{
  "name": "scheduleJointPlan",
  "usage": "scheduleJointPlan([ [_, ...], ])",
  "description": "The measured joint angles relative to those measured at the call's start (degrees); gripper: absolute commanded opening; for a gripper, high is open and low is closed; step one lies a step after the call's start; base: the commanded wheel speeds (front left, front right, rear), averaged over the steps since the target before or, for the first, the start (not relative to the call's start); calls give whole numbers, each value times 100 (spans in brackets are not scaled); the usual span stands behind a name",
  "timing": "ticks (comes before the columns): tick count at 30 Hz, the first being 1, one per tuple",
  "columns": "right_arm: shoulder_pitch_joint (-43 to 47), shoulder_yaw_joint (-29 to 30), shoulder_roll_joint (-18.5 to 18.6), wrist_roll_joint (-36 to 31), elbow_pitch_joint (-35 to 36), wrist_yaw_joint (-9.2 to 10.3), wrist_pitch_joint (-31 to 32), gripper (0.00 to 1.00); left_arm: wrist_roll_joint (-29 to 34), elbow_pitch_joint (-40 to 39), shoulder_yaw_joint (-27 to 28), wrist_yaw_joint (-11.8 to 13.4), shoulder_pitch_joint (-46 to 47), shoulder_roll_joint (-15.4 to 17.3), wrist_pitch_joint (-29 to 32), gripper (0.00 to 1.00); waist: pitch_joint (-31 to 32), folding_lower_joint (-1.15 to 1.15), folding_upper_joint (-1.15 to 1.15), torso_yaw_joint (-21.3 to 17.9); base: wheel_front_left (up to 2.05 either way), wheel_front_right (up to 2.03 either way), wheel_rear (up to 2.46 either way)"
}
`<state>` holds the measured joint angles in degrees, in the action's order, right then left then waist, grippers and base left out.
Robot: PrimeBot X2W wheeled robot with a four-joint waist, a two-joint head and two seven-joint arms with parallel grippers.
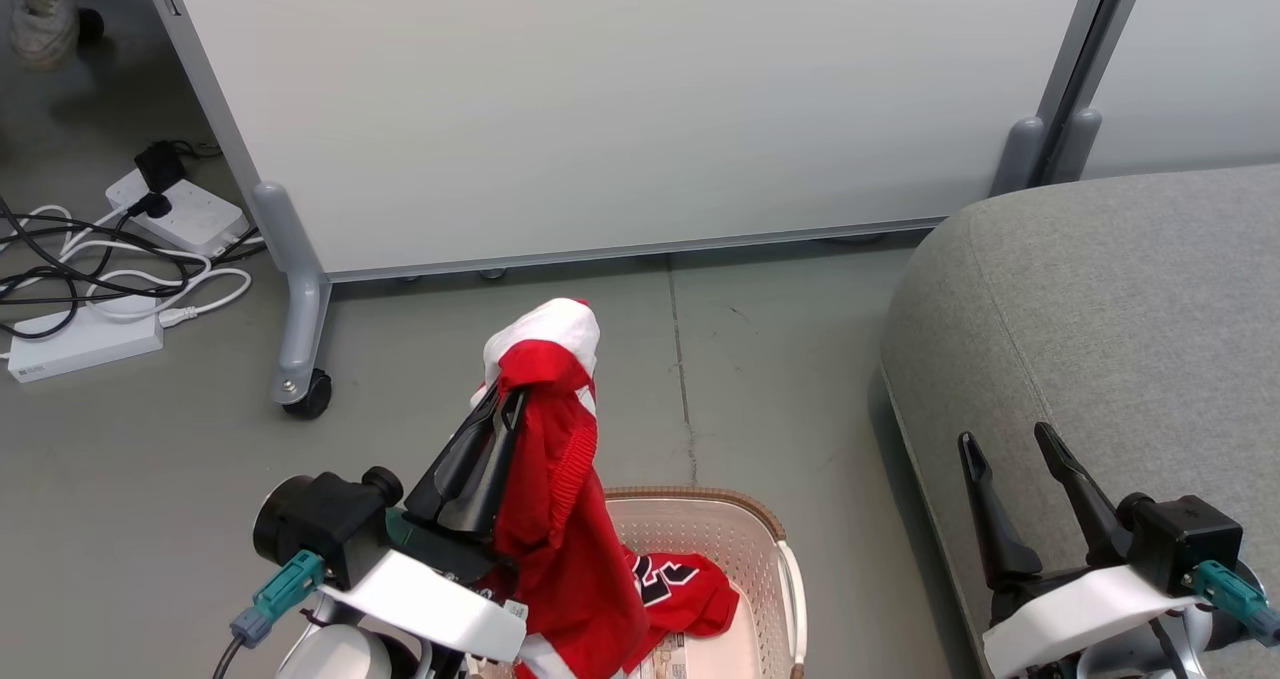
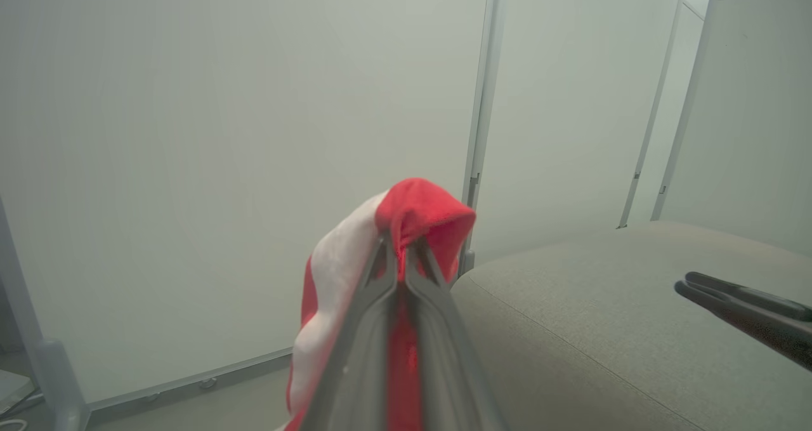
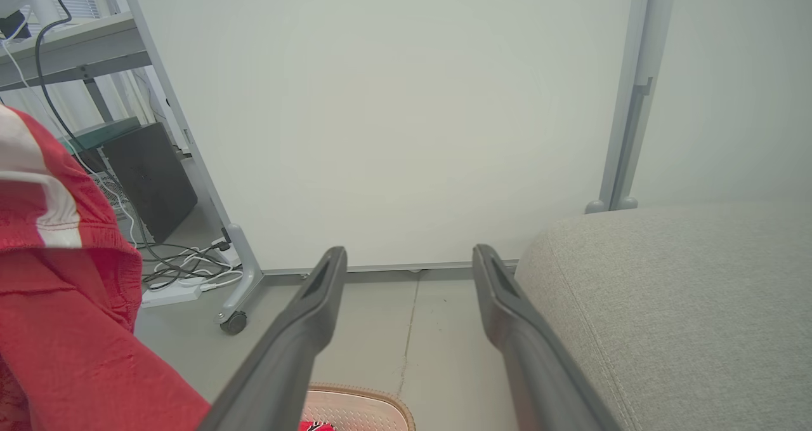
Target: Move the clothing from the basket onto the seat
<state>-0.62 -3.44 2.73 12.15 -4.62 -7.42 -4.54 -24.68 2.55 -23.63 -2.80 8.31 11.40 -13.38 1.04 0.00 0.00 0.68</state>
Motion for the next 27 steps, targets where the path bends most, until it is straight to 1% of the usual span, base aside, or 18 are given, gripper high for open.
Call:
scheduleJointPlan([
  [18, -9, -116, 2, 59, -16, 0, -11, 100, -21, 45, -79, 11, 8, 43, 8, 0, 19, 0, 0, 24, 0, 0, 0],
  [20, -35, -293, 4, 133, -18, 0, -19, 100, -21, 53, -103, 10, 13, 43, 8, 0, 23, 0, 0, 43, 0, 0, 0],
  [23, -140, -805, 7, 294, -44, 0, -36, 100, -21, 69, -140, 8, 30, 43, 8, 0, 21, 0, 0, 79, 0, 0, 0],
  [24, -268, -1222, 1, 459, -111, 0, -64, 100, -20, 79, -159, -4, 52, 43, 8, 0, 12, 0, 0, 113, 0, 0, 0],
  [27, -506, -1895, 1, 744, -249, 0, -186, 100, -23, 92, -198, -20, 96, 31, 8, 0, -2, 0, 0, 179, 0, 0, 0],
])
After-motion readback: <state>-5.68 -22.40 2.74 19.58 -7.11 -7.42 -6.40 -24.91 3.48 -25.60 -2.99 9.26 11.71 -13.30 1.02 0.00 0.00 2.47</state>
